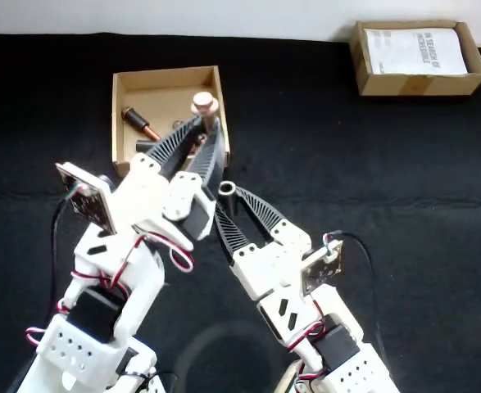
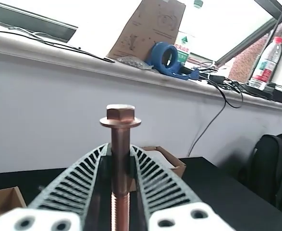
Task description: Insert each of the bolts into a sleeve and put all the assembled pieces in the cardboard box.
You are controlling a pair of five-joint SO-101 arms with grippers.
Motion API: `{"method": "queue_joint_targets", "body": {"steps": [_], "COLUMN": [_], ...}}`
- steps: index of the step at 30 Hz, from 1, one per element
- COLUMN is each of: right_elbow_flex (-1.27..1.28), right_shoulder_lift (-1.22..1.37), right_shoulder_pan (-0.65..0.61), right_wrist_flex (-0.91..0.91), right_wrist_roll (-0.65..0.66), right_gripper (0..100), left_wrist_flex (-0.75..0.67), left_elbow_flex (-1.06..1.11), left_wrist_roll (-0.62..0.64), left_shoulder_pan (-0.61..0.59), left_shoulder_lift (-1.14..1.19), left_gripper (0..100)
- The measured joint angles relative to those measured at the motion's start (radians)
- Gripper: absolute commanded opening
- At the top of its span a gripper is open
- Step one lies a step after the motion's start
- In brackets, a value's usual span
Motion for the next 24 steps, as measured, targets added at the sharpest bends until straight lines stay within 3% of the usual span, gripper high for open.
{"method": "queue_joint_targets", "body": {"steps": [4, 24], "right_elbow_flex": [0.0, 0.0], "right_shoulder_lift": [0.0, 0.0], "right_shoulder_pan": [0.0, 0.008], "right_wrist_flex": [0.002, 0.002], "right_wrist_roll": [0.0, 0.0], "right_gripper": [0.7, 0.7], "left_wrist_flex": [0.012, 0.012], "left_elbow_flex": [0.0, 0.104], "left_wrist_roll": [-0.011, -0.026], "left_shoulder_pan": [0.054, 0.055], "left_shoulder_lift": [-0.018, -0.028], "left_gripper": [1, 1]}}
